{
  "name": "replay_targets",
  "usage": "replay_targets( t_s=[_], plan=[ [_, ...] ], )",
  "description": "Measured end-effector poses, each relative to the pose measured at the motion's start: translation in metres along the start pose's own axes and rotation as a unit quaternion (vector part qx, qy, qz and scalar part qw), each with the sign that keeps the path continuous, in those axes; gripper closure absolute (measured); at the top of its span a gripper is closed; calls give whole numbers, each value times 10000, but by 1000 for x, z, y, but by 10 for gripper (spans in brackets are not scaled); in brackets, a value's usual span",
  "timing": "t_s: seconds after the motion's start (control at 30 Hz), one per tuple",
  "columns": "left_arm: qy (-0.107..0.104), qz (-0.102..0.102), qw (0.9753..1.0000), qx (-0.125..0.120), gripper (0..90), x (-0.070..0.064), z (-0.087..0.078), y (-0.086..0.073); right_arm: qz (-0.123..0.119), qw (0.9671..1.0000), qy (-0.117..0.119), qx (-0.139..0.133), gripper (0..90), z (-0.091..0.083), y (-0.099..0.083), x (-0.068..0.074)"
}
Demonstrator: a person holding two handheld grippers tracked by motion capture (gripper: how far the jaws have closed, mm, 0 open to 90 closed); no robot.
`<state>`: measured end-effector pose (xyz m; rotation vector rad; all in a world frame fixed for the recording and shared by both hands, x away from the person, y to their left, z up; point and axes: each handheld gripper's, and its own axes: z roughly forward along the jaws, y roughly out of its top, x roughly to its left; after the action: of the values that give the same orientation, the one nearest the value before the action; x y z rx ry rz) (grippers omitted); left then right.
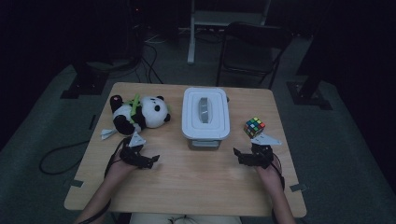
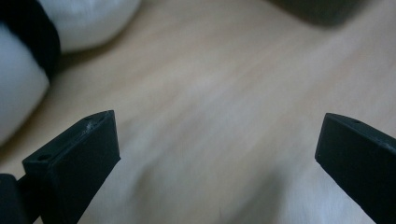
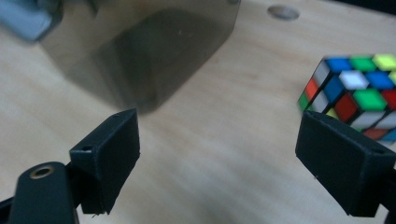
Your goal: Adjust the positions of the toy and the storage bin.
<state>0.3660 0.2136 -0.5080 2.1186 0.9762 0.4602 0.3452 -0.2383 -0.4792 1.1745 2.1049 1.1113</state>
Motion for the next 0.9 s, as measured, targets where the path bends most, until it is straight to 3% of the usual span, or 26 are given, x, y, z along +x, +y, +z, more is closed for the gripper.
replay_targets(
  t_s=[0.27, 0.4, 0.5, 0.67, 0.9],
  plan=[
    [170, 186, 9997, -7, 4, -3, 18, 30, -53, 9993, -364, -104, 137, 13, 23, -12],
    [305, 129, 9994, -30, 4, -3, 32, 41, -50, 9983, -545, -192, 140, 18, 35, -20],
    [413, -41, 9989, -215, 4, -3, 39, 48, -126, 9975, -660, -205, 140, 24, 46, -26],
    [730, -310, 9954, -541, 4, -3, 44, 62, -89, 9975, -669, -222, 146, 39, 60, -36],
    [812, -175, 9943, -669, 4, -8, 52, 81, -15, 9973, -736, 18, 145, 66, 65, -37]
  ],
)
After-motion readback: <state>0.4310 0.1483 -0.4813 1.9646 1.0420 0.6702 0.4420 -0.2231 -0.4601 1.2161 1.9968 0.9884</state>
